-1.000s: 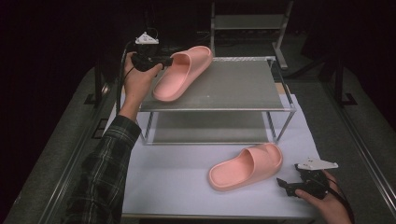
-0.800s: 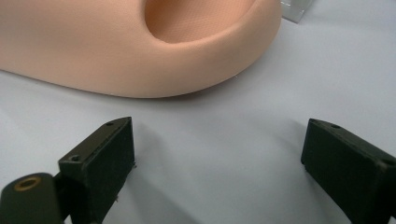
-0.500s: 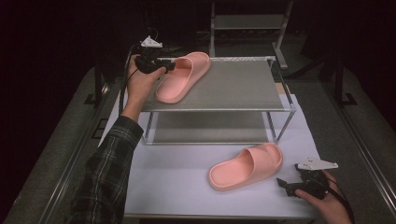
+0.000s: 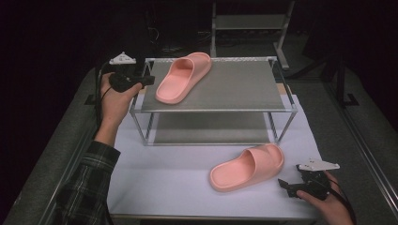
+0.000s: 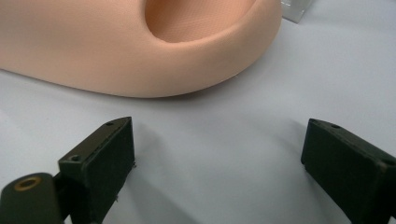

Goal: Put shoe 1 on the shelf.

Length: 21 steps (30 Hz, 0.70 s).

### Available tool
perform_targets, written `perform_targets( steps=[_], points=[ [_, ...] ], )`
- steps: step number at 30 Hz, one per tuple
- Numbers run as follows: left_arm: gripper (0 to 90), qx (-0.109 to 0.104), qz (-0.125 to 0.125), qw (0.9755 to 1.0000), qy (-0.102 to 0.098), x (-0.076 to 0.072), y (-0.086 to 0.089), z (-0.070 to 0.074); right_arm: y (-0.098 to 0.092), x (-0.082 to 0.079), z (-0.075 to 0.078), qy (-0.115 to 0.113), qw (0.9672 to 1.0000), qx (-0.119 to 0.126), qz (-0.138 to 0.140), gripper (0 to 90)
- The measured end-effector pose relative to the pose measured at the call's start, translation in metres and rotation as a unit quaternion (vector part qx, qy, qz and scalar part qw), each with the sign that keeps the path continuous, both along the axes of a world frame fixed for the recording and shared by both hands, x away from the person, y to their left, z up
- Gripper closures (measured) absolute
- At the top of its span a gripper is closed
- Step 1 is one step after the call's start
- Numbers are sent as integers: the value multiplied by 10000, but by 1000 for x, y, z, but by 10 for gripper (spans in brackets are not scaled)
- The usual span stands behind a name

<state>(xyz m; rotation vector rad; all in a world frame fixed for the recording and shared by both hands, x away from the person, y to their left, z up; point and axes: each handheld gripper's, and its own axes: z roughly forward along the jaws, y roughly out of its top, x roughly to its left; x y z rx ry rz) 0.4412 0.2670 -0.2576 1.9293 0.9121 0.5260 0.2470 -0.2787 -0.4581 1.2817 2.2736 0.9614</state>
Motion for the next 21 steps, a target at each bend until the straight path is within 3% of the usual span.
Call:
perform_targets(
  steps=[10,21],
  points=[
    [898,-7,-167,9997,177,-8,-3,-25,0,0,0,2,10000,4,-2,89],
    [899,112,-480,9987,94,-22,-23,-21,0,0,0,5,10000,5,-5,89]
  ],
)
